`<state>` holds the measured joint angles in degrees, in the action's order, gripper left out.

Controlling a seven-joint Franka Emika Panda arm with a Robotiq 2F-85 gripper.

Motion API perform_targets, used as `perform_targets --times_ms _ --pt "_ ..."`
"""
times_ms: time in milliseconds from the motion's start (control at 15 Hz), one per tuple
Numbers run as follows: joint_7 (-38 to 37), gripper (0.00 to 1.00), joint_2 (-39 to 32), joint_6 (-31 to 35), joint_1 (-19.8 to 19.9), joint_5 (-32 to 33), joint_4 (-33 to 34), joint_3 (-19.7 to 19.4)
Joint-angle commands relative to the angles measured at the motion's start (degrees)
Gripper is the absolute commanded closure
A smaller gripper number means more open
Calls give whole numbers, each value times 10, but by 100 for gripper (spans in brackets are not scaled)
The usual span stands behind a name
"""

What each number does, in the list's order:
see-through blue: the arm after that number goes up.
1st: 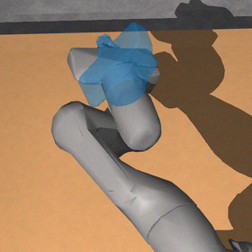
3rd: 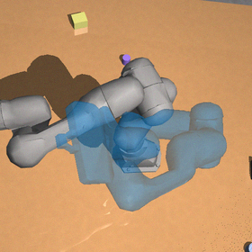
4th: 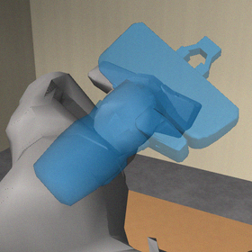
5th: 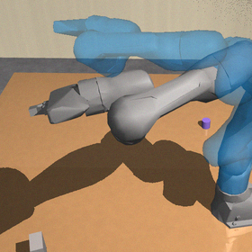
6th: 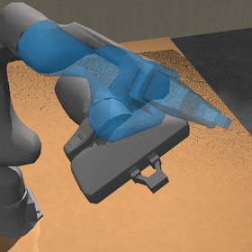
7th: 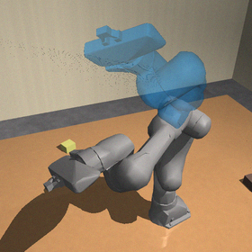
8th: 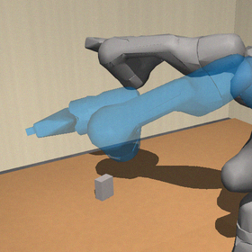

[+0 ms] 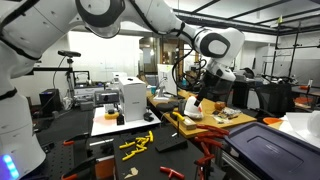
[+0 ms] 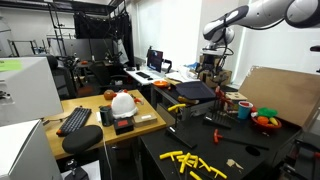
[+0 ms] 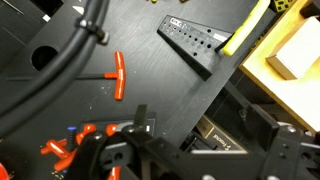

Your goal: Unfasten the red handle and put it on the table

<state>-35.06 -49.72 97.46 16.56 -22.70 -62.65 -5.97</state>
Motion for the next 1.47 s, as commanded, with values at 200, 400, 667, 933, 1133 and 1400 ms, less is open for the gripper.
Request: perform_targets --times_ms 200,400,667,933,1133,1400 --pt "-8 0 9 -1 24 -13 -5 1" --pt "-5 0 8 -1 37 -13 -8 1" --pt "18 0 13 10 40 4 -19 -1" --pt "37 0 8 10 30 28 -19 -6" --pt "46 0 5 9 20 66 -23 -10" --pt "56 0 0 16 18 98 -30 -6"
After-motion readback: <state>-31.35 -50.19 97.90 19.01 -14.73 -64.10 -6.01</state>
